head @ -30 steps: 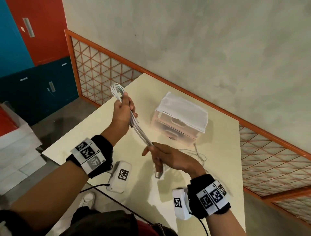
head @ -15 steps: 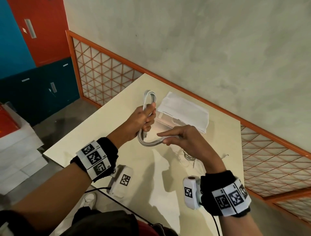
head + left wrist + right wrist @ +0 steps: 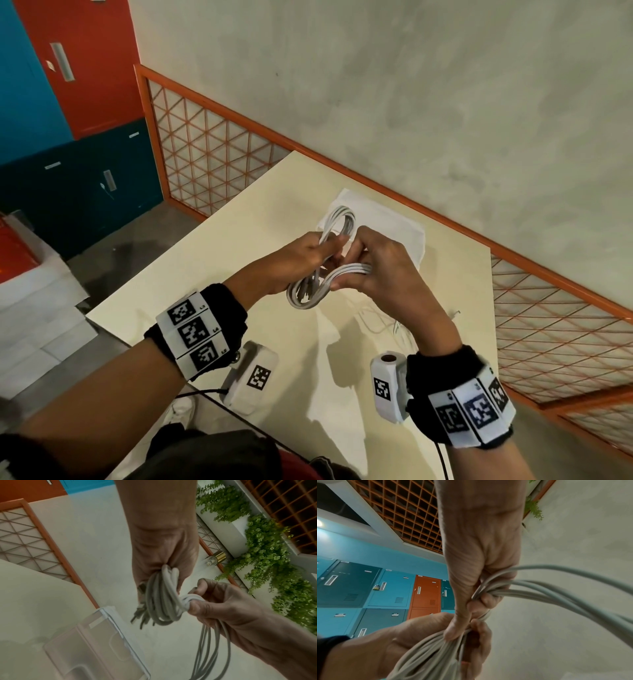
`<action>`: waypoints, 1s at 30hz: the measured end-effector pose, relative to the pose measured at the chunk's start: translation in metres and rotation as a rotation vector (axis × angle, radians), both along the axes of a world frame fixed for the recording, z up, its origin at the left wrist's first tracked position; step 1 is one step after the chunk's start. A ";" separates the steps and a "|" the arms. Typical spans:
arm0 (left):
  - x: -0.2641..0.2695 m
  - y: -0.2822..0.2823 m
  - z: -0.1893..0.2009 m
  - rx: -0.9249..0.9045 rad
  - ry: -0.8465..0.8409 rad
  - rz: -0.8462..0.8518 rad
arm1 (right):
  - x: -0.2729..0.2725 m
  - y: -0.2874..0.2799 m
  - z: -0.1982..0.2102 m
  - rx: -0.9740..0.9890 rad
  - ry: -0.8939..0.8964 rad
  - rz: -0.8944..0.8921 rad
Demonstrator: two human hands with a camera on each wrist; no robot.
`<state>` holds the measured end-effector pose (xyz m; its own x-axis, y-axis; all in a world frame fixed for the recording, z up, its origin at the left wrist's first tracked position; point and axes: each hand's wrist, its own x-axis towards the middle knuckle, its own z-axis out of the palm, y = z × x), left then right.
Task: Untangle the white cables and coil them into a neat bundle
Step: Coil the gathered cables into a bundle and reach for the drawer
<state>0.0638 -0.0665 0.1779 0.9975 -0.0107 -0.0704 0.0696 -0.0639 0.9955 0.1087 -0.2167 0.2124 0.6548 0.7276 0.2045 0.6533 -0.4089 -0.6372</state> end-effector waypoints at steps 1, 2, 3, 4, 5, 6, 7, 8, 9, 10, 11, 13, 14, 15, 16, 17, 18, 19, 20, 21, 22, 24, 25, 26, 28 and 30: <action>0.000 -0.001 0.000 -0.013 0.013 -0.012 | 0.001 0.000 0.000 -0.014 -0.023 -0.007; 0.000 -0.002 0.000 -0.040 0.031 -0.027 | 0.001 0.001 -0.001 -0.028 -0.043 -0.013; -0.001 -0.003 0.000 -0.074 0.050 -0.051 | 0.001 0.002 0.000 -0.044 -0.059 -0.019; -0.002 -0.004 0.001 -0.095 0.068 -0.080 | 0.000 0.002 0.000 -0.062 -0.074 -0.026; -0.004 -0.005 0.002 -0.087 0.078 -0.110 | -0.001 0.003 0.001 -0.081 -0.087 -0.034; -0.006 -0.006 0.004 -0.054 0.077 -0.136 | -0.002 0.004 0.001 -0.095 -0.093 -0.038; -0.007 -0.008 0.005 -0.016 0.072 -0.159 | -0.003 0.004 0.000 -0.104 -0.090 -0.041; -0.009 -0.009 0.006 0.017 0.074 -0.175 | -0.003 0.003 0.000 -0.106 -0.087 -0.044; -0.009 -0.010 0.006 0.038 0.088 -0.184 | -0.003 0.002 0.000 -0.106 -0.084 -0.054; -0.010 -0.009 0.006 0.052 0.106 -0.190 | -0.003 0.001 0.000 -0.105 -0.080 -0.066; -0.011 -0.008 0.007 0.061 0.119 -0.201 | -0.003 0.000 0.000 -0.106 -0.068 -0.081; -0.012 -0.005 0.009 0.066 0.131 -0.226 | -0.004 -0.005 0.002 -0.106 -0.007 -0.101; -0.013 -0.002 0.009 0.058 0.140 -0.229 | -0.003 -0.009 0.003 -0.110 0.043 -0.105; -0.014 0.001 0.010 0.040 0.149 -0.227 | -0.001 -0.013 0.004 -0.125 0.091 -0.106; -0.015 0.005 0.010 0.009 0.156 -0.223 | 0.002 -0.018 0.003 -0.152 0.133 -0.104; -0.016 0.008 0.009 -0.024 0.162 -0.221 | 0.006 -0.023 0.003 -0.184 0.179 -0.091; -0.016 0.011 0.008 -0.048 0.167 -0.223 | 0.009 -0.027 0.002 -0.212 0.237 -0.062; -0.016 0.012 0.006 -0.058 0.175 -0.232 | 0.011 -0.031 0.002 -0.232 0.298 -0.021; -0.015 0.012 0.003 -0.058 0.187 -0.244 | 0.012 -0.033 0.002 -0.243 0.343 0.015; -0.015 0.010 0.000 -0.059 0.202 -0.255 | 0.011 -0.033 0.002 -0.242 0.358 0.032; -0.015 0.007 -0.003 -0.057 0.215 -0.263 | 0.010 -0.032 0.004 -0.227 0.347 0.032; -0.016 -0.001 -0.010 -0.057 0.217 -0.268 | 0.007 -0.029 0.005 -0.191 0.285 0.008; -0.016 -0.003 -0.012 -0.074 0.215 -0.265 | 0.007 -0.027 0.006 -0.175 0.244 -0.008; -0.017 -0.005 -0.013 -0.119 0.218 -0.268 | 0.007 -0.026 0.005 -0.159 0.207 -0.031; -0.016 -0.005 -0.016 -0.316 0.232 -0.319 | 0.007 -0.023 0.003 -0.112 0.162 -0.086; -0.014 -0.003 -0.019 -0.490 0.234 -0.359 | 0.008 -0.022 0.002 -0.077 0.134 -0.120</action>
<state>0.0502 -0.0693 0.1590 0.8849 -0.4263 -0.1877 0.3468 0.3339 0.8765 0.1166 -0.2387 0.2142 0.7557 0.6525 0.0563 0.5079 -0.5296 -0.6794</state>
